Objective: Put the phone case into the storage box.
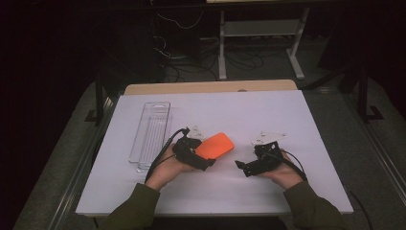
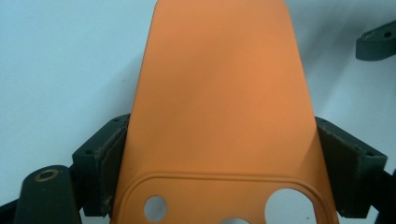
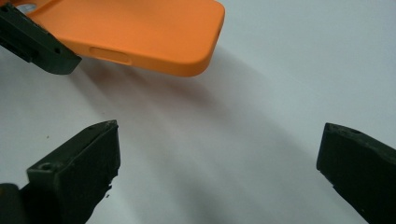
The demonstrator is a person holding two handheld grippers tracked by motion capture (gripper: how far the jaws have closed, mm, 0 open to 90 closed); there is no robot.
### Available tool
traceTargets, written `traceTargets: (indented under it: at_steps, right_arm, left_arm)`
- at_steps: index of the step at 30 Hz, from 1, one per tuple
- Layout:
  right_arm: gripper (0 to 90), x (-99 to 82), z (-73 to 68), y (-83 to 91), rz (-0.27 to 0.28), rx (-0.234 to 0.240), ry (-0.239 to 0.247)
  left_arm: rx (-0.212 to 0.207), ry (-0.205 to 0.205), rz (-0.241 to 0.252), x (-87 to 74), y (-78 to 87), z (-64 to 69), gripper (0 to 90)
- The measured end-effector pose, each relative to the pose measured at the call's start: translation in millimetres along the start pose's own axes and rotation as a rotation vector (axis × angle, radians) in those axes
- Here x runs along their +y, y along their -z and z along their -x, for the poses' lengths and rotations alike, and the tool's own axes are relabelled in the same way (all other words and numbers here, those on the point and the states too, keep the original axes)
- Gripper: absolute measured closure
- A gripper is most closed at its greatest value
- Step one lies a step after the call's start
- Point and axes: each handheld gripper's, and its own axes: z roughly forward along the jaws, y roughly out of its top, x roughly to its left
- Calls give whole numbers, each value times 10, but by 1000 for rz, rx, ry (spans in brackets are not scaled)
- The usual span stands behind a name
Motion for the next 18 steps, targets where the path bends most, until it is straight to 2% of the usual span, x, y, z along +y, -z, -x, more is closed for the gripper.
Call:
traceTargets:
  at_steps: [2, 5, 9, 18]
  right_arm:
    - [0, -9, -8, -25, 6, -2, -5]
    - [0, -9, -21, -49, 12, -23, 11]
    - [0, -12, -21, -80, 23, -28, 1]
    - [0, -18, -23, -121, 30, -39, 14]
  left_arm:
    - [5, 12, 2, -1, 2, 7, 148]
    - [11, 15, 10, 3, 2, 18, 148]
    - [25, 28, 9, 6, 6, 32, 149]
    - [19, 34, 1, 7, 2, 31, 149]
